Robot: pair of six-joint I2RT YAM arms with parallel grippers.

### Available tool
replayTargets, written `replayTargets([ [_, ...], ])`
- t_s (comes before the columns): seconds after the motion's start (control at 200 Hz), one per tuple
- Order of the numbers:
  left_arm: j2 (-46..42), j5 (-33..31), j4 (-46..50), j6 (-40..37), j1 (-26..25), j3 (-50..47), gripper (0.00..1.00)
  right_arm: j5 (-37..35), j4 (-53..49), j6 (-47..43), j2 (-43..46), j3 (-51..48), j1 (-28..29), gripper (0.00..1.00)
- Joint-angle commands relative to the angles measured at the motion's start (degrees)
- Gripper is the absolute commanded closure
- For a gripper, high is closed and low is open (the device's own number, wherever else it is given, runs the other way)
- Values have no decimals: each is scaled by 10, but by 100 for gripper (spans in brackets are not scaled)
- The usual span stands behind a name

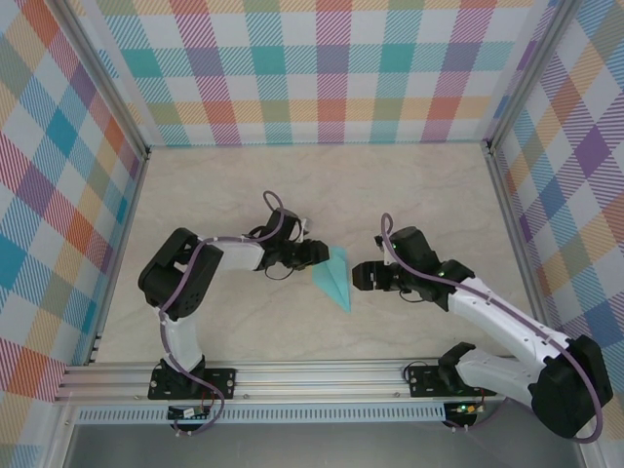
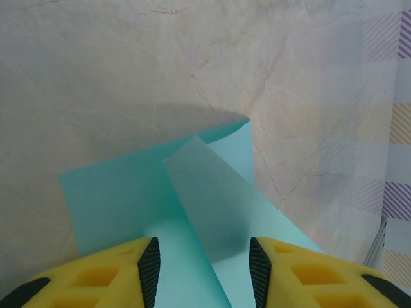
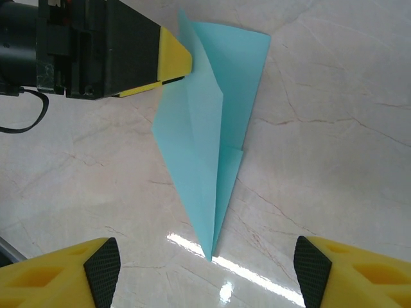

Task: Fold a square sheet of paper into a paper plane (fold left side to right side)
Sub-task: Turn over the paper at the center of the table.

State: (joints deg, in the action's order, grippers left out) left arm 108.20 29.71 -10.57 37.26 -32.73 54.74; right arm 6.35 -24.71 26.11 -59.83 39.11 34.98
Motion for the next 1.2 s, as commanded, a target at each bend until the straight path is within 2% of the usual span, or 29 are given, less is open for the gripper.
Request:
replayTargets([
  [0.0,18,7,-29,11,-9,20,57,-15,-14,-3,16,-4,2,25],
  [0.165,39,21,-49,24,-17,34,62,0,7,8,26,-15,-3,17],
  [0.235,40,22,-56,26,-18,37,70,29,30,20,32,-27,-15,11],
  [0.31,32,18,-57,25,-18,37,80,72,58,34,40,-44,-42,1],
  [0.52,-38,3,-31,11,-17,44,90,279,157,71,48,-93,-171,0],
  [0.61,-81,-8,-12,8,-15,54,91,372,234,104,45,-120,-233,0],
  [0.685,-121,-20,1,8,-15,61,92,421,295,127,46,-132,-258,0],
  [0.805,-177,-33,12,17,-15,75,95,469,338,133,37,-120,-259,0],
  [0.965,-226,-19,-15,45,-16,70,96,497,416,179,17,-117,-258,0],
  [1.195,-269,-5,-38,67,-20,59,96,503,492,203,-26,-107,-191,0],
])
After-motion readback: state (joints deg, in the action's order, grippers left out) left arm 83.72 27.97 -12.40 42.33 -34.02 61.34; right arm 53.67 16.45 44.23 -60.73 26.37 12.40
